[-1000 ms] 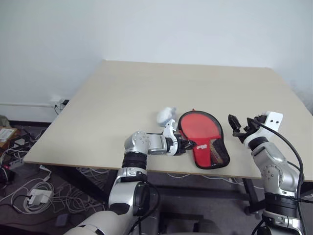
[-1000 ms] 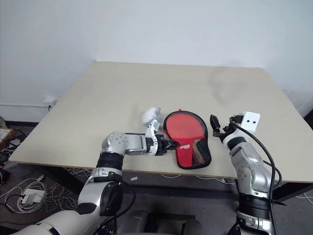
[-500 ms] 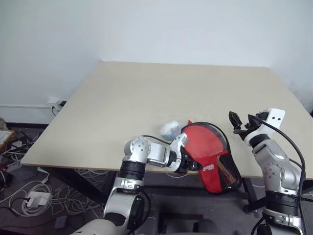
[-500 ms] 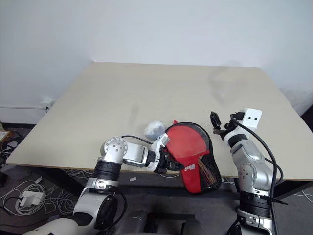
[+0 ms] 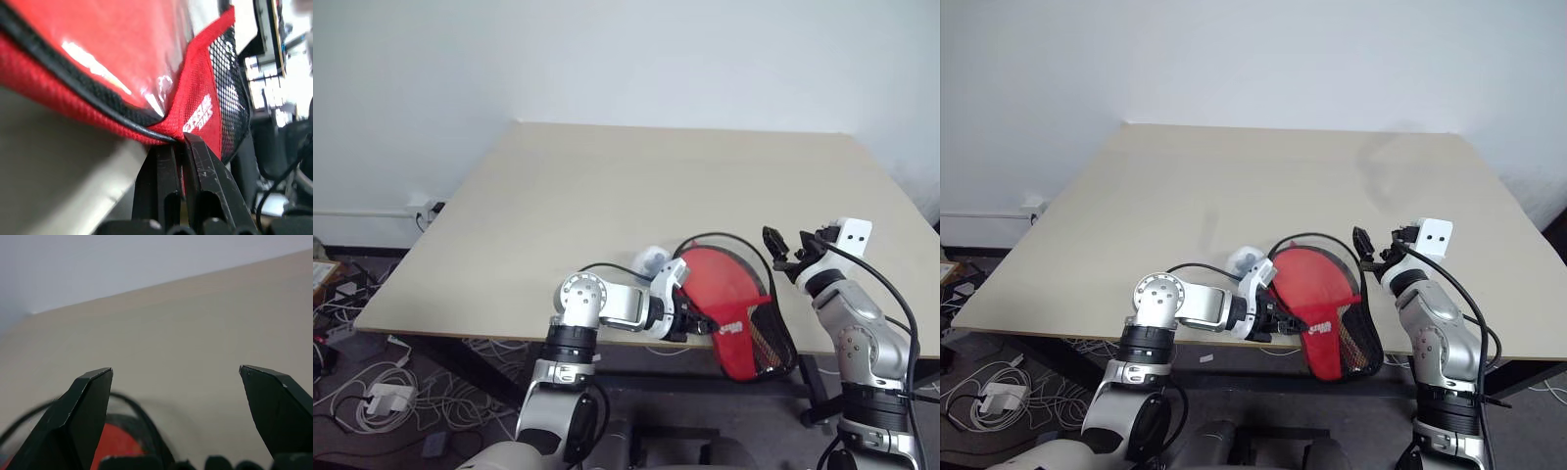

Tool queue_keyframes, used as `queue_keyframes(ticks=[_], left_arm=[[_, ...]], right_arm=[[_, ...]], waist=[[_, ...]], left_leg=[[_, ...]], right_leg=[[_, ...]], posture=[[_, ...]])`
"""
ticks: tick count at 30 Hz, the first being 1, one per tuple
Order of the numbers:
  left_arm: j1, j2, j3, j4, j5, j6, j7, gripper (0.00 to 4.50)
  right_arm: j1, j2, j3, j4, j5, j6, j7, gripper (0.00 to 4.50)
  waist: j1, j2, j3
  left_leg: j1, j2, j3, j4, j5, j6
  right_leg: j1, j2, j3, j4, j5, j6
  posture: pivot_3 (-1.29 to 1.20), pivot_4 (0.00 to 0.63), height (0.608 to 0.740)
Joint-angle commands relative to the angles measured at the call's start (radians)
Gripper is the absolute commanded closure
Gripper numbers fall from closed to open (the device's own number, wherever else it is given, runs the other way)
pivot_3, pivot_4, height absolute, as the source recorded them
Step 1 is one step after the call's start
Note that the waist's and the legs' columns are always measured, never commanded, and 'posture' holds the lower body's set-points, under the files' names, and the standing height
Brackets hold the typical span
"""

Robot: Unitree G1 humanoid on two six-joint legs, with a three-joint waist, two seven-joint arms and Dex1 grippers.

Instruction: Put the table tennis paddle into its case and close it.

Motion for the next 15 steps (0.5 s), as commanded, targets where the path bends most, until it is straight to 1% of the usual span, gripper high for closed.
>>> queue_keyframes(ticks=[1,2,3,4,7,11,15], left_arm=[[-0.037,0.005,0.046,-0.045,0.015,-0.014,-0.024,3.77],[-0.038,0.01,0.044,-0.047,0.018,0.004,-0.035,3.53],[-0.037,0.015,0.038,-0.033,0.009,0.019,-0.038,3.12],[-0.034,0.018,0.033,-0.021,0.009,0.029,-0.036,2.82],[-0.027,0.023,0.006,-0.021,0.013,0.035,-0.044,2.82],[-0.035,0.021,0.023,-0.064,0.037,0.027,-0.072,2.82],[-0.034,0.107,-0.047,-0.162,0.037,-0.04,-0.199,2.82]], right_arm=[[-0.036,-0.023,-0.012,-0.025,-0.005,-0.023,0.012,0.0],[-0.039,-0.025,-0.011,-0.023,-0.006,-0.024,0.013,0.0],[-0.04,-0.026,-0.01,-0.021,-0.007,-0.025,0.015,0.0],[-0.042,-0.026,-0.009,-0.019,-0.008,-0.025,0.015,0.0],[-0.045,-0.028,-0.003,-0.012,-0.012,-0.028,0.017,0.0],[-0.037,-0.031,0.01,-0.032,0.01,-0.007,0.044,0.0],[-0.011,-0.047,0.033,-0.072,0.049,0.048,0.103,0.0]], waist=[[0.0,0.0,0.0],[0.0,0.0,0.0],[0.0,0.0,0.0],[0.0,0.0,0.0],[0.0,0.0,0.0],[0.0,0.0,0.0],[-0.004,0.0,0.0]], left_leg=[[0.0,0.0,0.0,0.0,0.0,0.0],[0.0,0.0,0.0,0.0,0.0,0.0],[0.0,0.0,0.0,0.0,0.0,0.0],[0.0,0.0,0.0,0.0,0.0,0.0],[0.0,0.0,0.0,0.0,0.0,0.0],[0.0,0.0,0.0,0.0,0.0,0.0],[0.0,0.0,0.0,0.0,0.0,0.0]], right_leg=[[0.0,0.0,0.0,0.0,0.0,0.0],[0.0,0.0,0.0,0.0,0.0,0.0],[0.0,0.0,0.0,0.0,0.0,0.0],[0.0,0.0,0.0,0.0,0.0,0.0],[0.0,0.0,0.0,0.0,0.0,0.0],[0.0,0.0,0.0,0.0,0.0,0.0],[0.0,0.0,0.0,0.0,0.0,0.0]], posture=[[0.0,0.0,0.715],[0.0,0.0,0.715],[0.0,0.0,0.715],[0.0,0.0,0.715],[0.0,0.0,0.715],[0.0,0.0,0.715],[0.0,0.0,0.715]])
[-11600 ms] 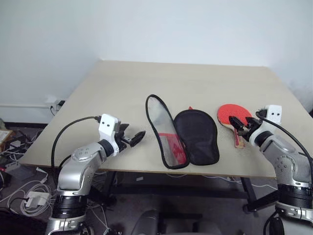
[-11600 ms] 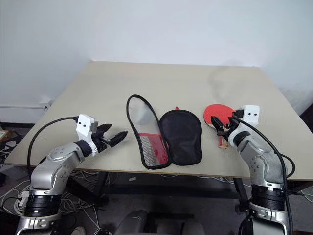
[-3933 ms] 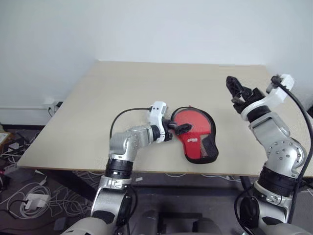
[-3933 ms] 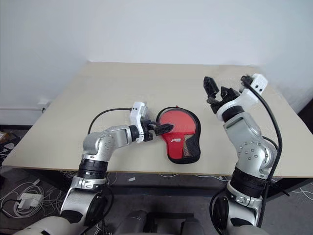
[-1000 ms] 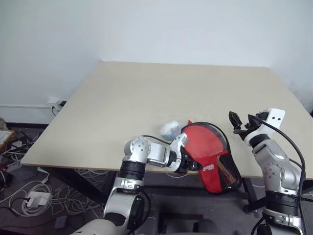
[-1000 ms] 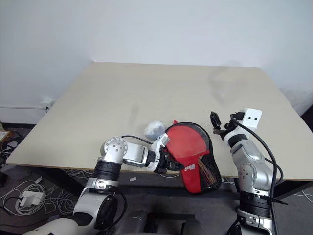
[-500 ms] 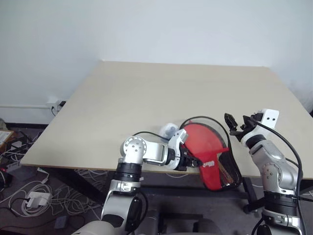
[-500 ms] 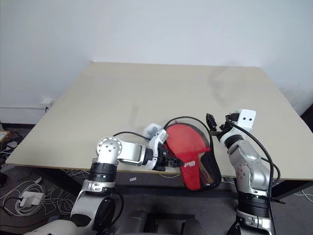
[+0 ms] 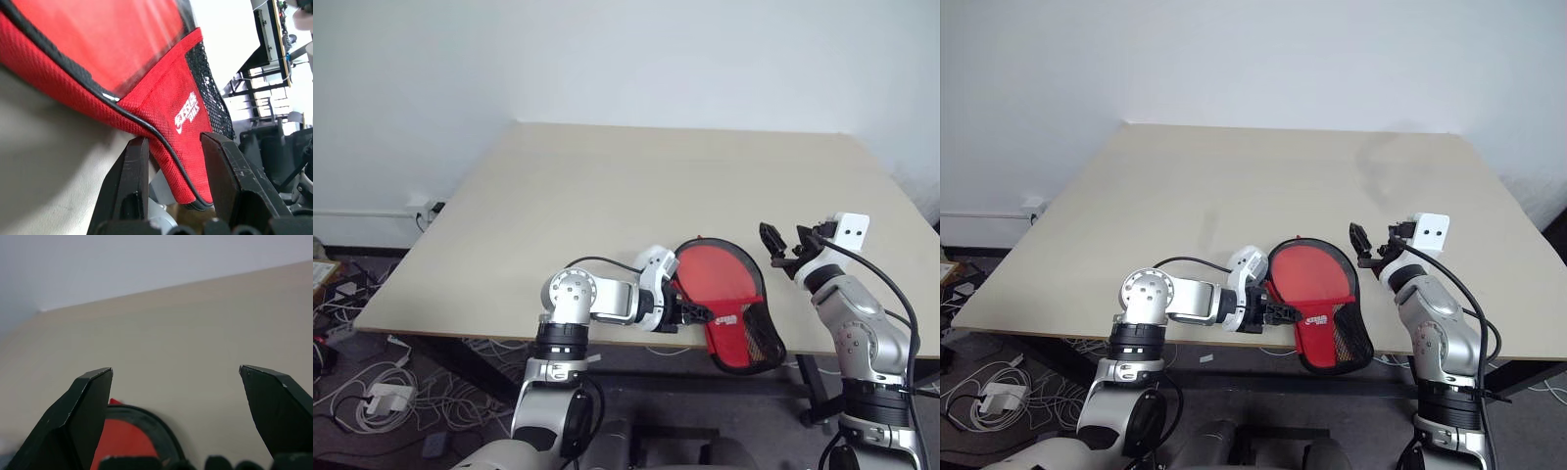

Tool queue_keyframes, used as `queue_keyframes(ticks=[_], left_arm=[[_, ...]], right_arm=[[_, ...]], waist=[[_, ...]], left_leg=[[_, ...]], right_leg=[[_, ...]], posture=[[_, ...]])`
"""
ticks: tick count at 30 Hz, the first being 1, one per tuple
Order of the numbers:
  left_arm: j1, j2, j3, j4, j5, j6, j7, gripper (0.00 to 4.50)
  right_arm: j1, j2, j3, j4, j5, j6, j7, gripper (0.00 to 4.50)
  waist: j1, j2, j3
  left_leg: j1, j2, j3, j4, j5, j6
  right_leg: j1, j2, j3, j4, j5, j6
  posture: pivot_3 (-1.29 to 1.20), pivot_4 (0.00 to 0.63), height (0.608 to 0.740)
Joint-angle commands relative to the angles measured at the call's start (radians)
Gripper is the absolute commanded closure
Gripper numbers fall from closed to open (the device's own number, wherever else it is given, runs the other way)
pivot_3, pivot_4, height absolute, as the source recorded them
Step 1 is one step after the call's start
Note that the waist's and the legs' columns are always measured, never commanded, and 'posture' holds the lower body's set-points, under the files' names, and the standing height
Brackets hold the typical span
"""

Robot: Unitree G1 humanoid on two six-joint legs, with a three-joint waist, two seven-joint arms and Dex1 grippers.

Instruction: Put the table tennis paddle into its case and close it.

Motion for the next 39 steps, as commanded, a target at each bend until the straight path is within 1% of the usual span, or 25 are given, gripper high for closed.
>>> queue_keyframes(ticks=[1,3,4,7,8,10,13,18,26,30,31,33,34,38,39], left_arm=[[-0.029,0.08,-0.052,-0.136,-0.006,-0.089,-0.146,2.82],[-0.027,0.151,-0.096,-0.194,0.012,-0.156,-0.23,2.82],[-0.025,0.208,-0.11,-0.238,0.02,-0.21,-0.297,2.82],[-0.013,0.304,-0.102,-0.288,0.041,-0.352,-0.427,2.82],[-0.013,0.337,-0.113,-0.29,0.059,-0.385,-0.458,2.82],[-0.011,0.409,-0.15,-0.289,0.144,-0.503,-0.517,2.82],[-0.024,0.466,-0.174,-0.207,0.234,-0.607,-0.562,2.76],[-0.032,0.507,-0.213,-0.109,0.357,-0.744,-0.62,2.76],[-0.017,0.485,-0.268,-0.008,0.489,-0.877,-0.664,2.76],[-0.03,0.445,-0.254,0.059,0.499,-0.899,-0.682,2.76],[-0.035,0.436,-0.25,0.074,0.499,-0.895,-0.685,2.4],[-0.039,0.424,-0.253,0.099,0.509,-0.902,-0.699,1.94],[-0.039,0.42,-0.26,0.108,0.517,-0.906,-0.707,1.54],[-0.044,0.406,-0.272,0.146,0.533,-0.902,-0.738,0.22],[-0.045,0.406,-0.274,0.148,0.531,-0.898,-0.754,0.22]], right_arm=[[0.01,-0.025,0.02,-0.079,0.048,0.042,0.061,0.0],[0.018,-0.027,0.031,-0.095,0.061,0.07,0.072,0.0],[0.022,-0.025,0.046,-0.096,0.054,0.076,0.073,0.0],[0.024,-0.019,0.087,-0.076,0.013,0.085,0.063,0.0],[0.024,-0.015,0.098,-0.065,-0.001,0.083,0.059,0.0],[0.022,-0.008,0.136,-0.044,-0.032,0.074,0.059,0.0],[0.015,0.012,0.19,-0.022,-0.062,0.054,0.075,0.62],[-0.017,0.045,0.254,0.046,-0.108,0.05,0.083,2.39],[-0.074,0.073,0.268,0.18,-0.173,0.006,0.07,2.39],[-0.087,0.071,0.281,0.233,-0.226,-0.01,0.053,2.39],[-0.087,0.071,0.282,0.239,-0.233,-0.015,0.053,2.43],[-0.087,0.076,0.281,0.24,-0.238,-0.017,0.058,2.43],[-0.086,0.078,0.28,0.236,-0.239,-0.016,0.059,2.43],[-0.082,0.083,0.277,0.226,-0.248,-0.01,0.062,2.43],[-0.081,0.083,0.277,0.224,-0.251,-0.008,0.062,2.43]], waist=[[-0.004,0.0,0.0],[-0.005,0.0,0.0],[-0.006,0.0,0.0],[-0.006,0.0,0.0],[-0.006,0.001,0.0],[-0.005,0.0,0.0],[-0.005,0.001,0.0],[-0.005,0.0,0.0],[-0.005,0.0,0.0],[-0.005,0.0,0.0],[-0.005,0.0,0.0],[-0.006,0.0,0.0],[-0.006,0.0,0.0],[-0.005,0.0,0.0],[-0.006,0.0,0.0]], left_leg=[[0.0,0.0,0.0,0.0,0.0,0.0],[0.0,0.0,0.0,-0.001,0.0,-0.001],[0.0,0.001,0.0,-0.001,0.0,-0.001],[0.001,0.001,0.001,-0.002,0.001,-0.002],[0.001,0.001,0.001,-0.002,0.001,-0.002],[0.001,0.001,0.001,-0.002,0.0,-0.002],[0.0,0.001,0.002,-0.002,0.001,-0.002],[0.0,0.001,0.002,-0.002,0.001,-0.002],[0.0,0.001,0.002,-0.002,0.001,-0.002],[0.0,0.001,0.002,-0.002,0.001,-0.001],[0.0,0.001,0.002,-0.002,0.001,-0.001],[0.0,0.001,0.002,-0.002,0.001,-0.001],[0.0,0.001,0.002,-0.002,0.001,-0.001],[0.0,0.002,0.002,-0.002,0.001,-0.001],[0.0,0.002,0.002,-0.002,0.001,-0.001]], right_leg=[[0.0,0.0,0.0,0.0,0.0,0.0],[0.0,0.0,0.0,0.0,0.0,0.0],[0.0,0.0,0.0,0.0,0.0,0.0],[-0.003,0.001,0.0,0.0,0.0,0.0],[-0.003,0.001,0.0,0.0,0.0,0.0],[-0.003,0.001,0.0,0.0,0.0,0.0],[-0.003,0.001,0.0,0.0,0.0,0.0],[-0.004,0.001,0.0,0.0,0.0,0.0],[-0.004,0.001,0.0,0.0,0.0,0.0],[-0.004,0.001,0.0,0.0,0.0,0.0],[-0.004,0.001,0.0,0.0,0.0,0.0],[-0.004,0.002,0.0,0.0,0.0,0.0],[-0.004,0.002,0.0,0.0,0.0,0.0],[-0.004,0.002,0.0,0.0,0.0,0.0],[-0.004,0.002,0.0,0.0,0.0,0.0]], posture=[[0.0,0.0,0.715],[0.0,0.0,0.715],[0.0,0.0,0.715],[0.0,0.0,0.715],[0.0,0.0,0.715],[0.0,0.0,0.715],[0.0,0.0,0.715],[0.0,0.0,0.715],[0.0,0.0,0.715],[0.0,0.0,0.715],[0.0,0.0,0.715],[0.0,0.0,0.715],[0.0,0.0,0.715],[0.0,0.0,0.715],[0.0,0.0,0.715]])
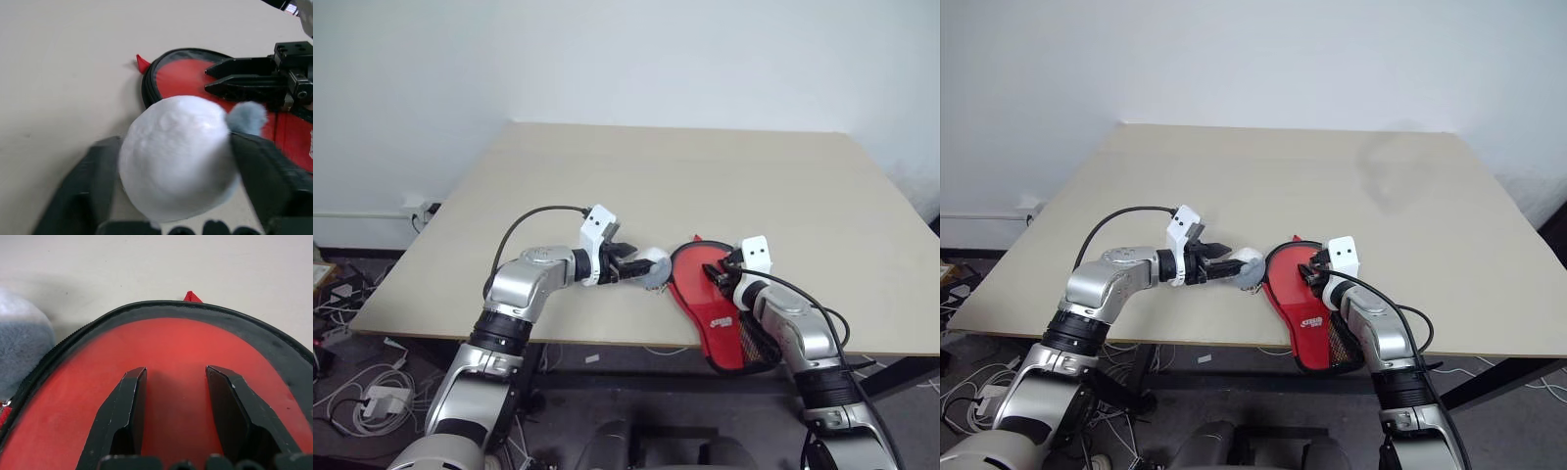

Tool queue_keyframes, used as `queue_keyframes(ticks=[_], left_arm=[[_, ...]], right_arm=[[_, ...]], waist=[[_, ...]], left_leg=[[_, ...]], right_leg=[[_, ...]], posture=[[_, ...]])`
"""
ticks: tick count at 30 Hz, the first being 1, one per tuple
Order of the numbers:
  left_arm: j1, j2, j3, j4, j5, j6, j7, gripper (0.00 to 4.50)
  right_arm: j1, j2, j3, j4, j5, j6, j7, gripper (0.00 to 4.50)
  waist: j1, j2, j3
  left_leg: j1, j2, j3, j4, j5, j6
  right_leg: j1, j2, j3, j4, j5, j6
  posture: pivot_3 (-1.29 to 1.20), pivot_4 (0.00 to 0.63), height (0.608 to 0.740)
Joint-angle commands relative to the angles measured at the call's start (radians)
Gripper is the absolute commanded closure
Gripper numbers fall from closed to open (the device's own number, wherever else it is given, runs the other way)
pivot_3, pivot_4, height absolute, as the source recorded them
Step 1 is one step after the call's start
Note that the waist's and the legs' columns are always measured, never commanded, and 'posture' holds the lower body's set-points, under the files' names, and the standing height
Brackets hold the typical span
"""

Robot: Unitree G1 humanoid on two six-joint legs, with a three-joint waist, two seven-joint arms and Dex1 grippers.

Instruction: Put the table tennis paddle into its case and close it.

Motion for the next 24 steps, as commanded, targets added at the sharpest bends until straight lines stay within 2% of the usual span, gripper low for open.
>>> queue_keyframes(ticks=[1,8,13,15,16,17,18,24], left_arm=[[-0.034,-0.004,-0.004,-0.002,0.007,-0.01,-0.049,0.22],[-0.088,-0.043,-0.011,0.136,0.053,-0.007,-0.066,0.22],[-0.151,-0.093,0.05,0.246,0.035,0.004,-0.049,0.22],[-0.161,-0.098,0.052,0.268,0.038,0.0,-0.065,0.6],[-0.162,-0.097,0.047,0.272,0.041,0.001,-0.077,0.63],[-0.163,-0.095,0.043,0.274,0.044,0.004,-0.089,1.09],[-0.163,-0.092,0.036,0.272,0.05,0.001,-0.101,1.18],[-0.184,-0.085,0.018,0.294,0.089,0.019,-0.13,3.16]], right_arm=[[-0.005,0.001,-0.005,-0.018,-0.009,0.001,-0.001,2.43],[0.001,-0.01,0.014,-0.01,-0.036,0.028,0.001,2.43],[0.0,-0.004,0.02,-0.006,-0.055,0.036,-0.004,2.43],[-0.002,-0.003,0.019,0.005,-0.064,0.04,-0.013,2.43],[-0.004,-0.001,0.018,0.01,-0.066,0.043,-0.017,2.43],[-0.005,0.001,0.017,0.012,-0.067,0.046,-0.019,2.43],[-0.006,0.001,0.017,0.012,-0.069,0.052,-0.021,2.43],[-0.006,-0.002,0.033,0.025,-0.079,0.101,-0.023,2.43]], waist=[[0.0,0.0,0.0],[0.0,0.0,0.0],[0.0,-0.001,-0.001],[0.0,-0.001,-0.001],[0.0,-0.001,-0.001],[0.0,-0.001,-0.001],[0.0,-0.002,-0.001],[0.0,-0.002,-0.001]], left_leg=[[0.0,0.0,0.0,0.0,0.0,0.0],[0.0,0.0,-0.001,0.0,0.0,0.0],[0.0,0.0,-0.001,0.001,0.0,0.0],[0.0,0.0,-0.001,0.001,0.0,0.0],[0.0,0.0,-0.001,0.001,0.0,0.0],[0.0,0.0,-0.001,0.001,0.0,0.0],[0.0,0.0,-0.001,0.001,0.0,0.0],[0.0,0.0,-0.002,0.001,0.0,0.0]], right_leg=[[0.0,0.0,0.0,0.0,0.0,0.0],[0.0,0.0,-0.001,0.0,0.0,0.0],[0.001,0.0,-0.001,0.0,0.0,0.0],[0.001,0.0,-0.001,0.0,0.0,0.0],[0.001,0.0,-0.001,0.0,0.0,0.0],[0.001,0.0,-0.001,0.0,0.0,0.0],[0.001,0.0,-0.001,0.0,0.0,0.0],[0.002,0.0,-0.001,0.0,0.0,0.0]], posture=[[0.0,0.0,0.715],[0.0,0.0,0.715],[0.0,0.0,0.715],[0.0,0.0,0.715],[0.0,0.0,0.715],[0.0,0.0,0.715],[0.0,0.0,0.715],[0.0,0.0,0.715]])
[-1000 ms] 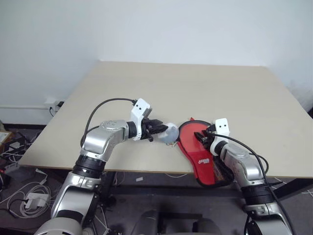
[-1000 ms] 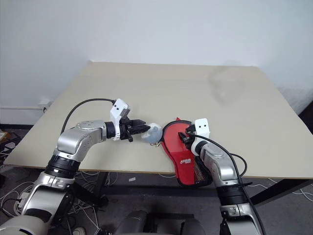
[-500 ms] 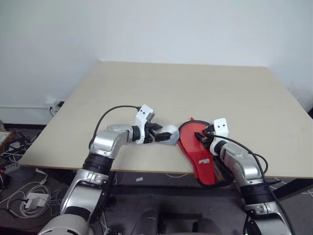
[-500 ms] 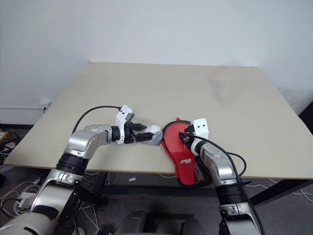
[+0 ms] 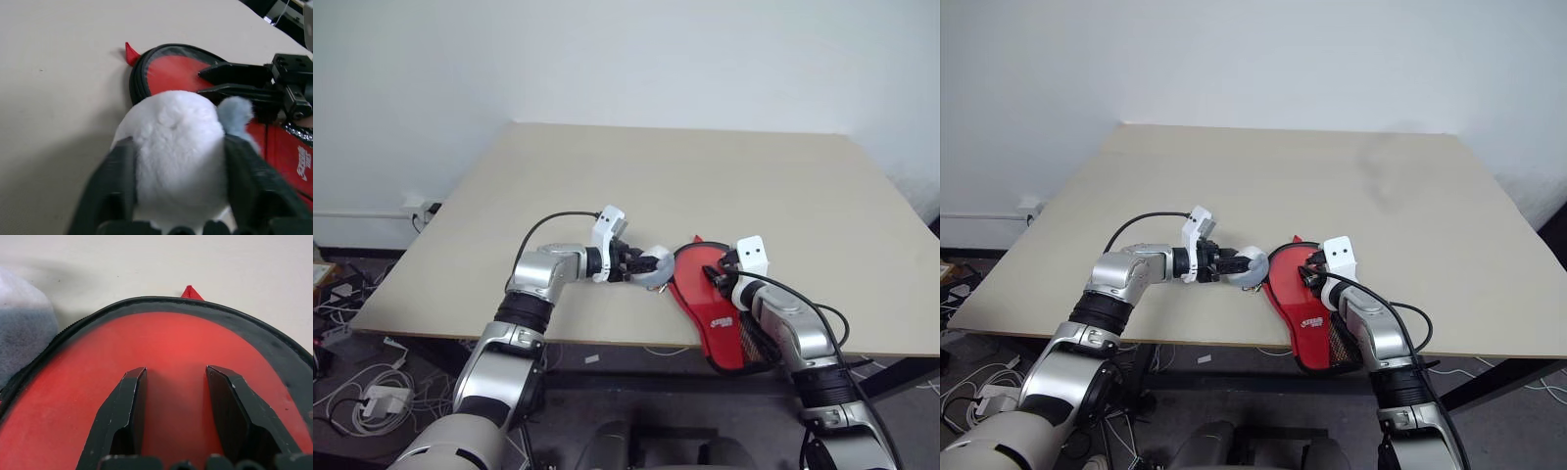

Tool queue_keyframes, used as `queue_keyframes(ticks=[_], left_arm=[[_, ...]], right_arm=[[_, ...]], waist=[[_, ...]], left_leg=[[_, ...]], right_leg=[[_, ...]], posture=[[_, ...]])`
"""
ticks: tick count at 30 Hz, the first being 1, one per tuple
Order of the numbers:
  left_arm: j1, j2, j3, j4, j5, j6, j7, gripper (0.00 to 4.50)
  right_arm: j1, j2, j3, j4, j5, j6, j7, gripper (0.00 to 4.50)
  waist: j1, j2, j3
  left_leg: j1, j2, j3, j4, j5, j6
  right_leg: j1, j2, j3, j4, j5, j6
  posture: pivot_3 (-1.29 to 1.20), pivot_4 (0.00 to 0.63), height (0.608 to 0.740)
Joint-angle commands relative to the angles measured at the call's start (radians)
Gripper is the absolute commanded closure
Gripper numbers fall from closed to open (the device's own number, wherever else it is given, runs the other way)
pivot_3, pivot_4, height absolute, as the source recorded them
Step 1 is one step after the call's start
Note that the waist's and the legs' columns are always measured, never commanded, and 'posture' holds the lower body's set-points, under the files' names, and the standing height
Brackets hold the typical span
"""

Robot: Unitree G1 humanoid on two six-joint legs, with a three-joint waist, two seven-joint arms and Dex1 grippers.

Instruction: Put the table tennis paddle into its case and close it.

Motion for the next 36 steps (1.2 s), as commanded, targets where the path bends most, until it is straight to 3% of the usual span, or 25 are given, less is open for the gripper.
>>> queue_keyframes(ticks=[1,2,15,22,36], left_arm=[[-0.054,0.013,-0.023,0.024,0.044,-0.006,-0.006,3.44],[-0.066,0.013,-0.027,0.048,0.062,-0.016,0.006,3.77],[-0.332,-0.015,0.062,0.468,0.145,-0.236,0.116,3.77],[-0.443,-0.087,0.092,0.661,0.19,-0.402,0.187,3.77],[-0.563,-0.261,0.195,0.794,0.226,-0.53,0.398,3.77]], right_arm=[[0.008,-0.003,0.017,0.036,-0.021,0.059,-0.007,2.43],[0.01,-0.002,0.02,0.036,-0.023,0.067,-0.006,2.43],[0.022,0.02,0.054,0.058,-0.022,0.201,-0.011,2.43],[0.038,0.036,0.06,0.025,-0.022,0.224,-0.013,2.43],[0.086,0.054,0.073,-0.054,-0.026,0.25,-0.021,2.43]], waist=[[0.0,-0.001,0.0],[0.0,-0.001,-0.001],[0.0,-0.01,-0.006],[0.0,-0.016,-0.01],[0.0,-0.018,-0.011]], left_leg=[[0.0,0.0,0.0,0.0,0.0,0.0],[0.0,0.0,0.0,0.0,0.0,0.0],[0.001,0.002,-0.001,0.0,0.0,0.0],[0.001,0.003,0.0,0.0,-0.001,-0.001],[0.0,0.002,-0.001,0.0,-0.001,0.0]], right_leg=[[0.0,0.0,0.0,0.0,0.0,0.0],[0.0,0.0,0.0,0.0,0.0,0.0],[0.0,0.002,-0.001,0.0,0.0,0.0],[0.0,0.002,-0.001,0.0,0.0,0.0],[0.0,0.002,-0.001,0.001,0.0,0.0]], posture=[[0.0,0.0,0.715],[0.0,0.0,0.715],[0.0,0.0,0.715],[0.0,0.0,0.715],[0.0,0.0,0.715]])
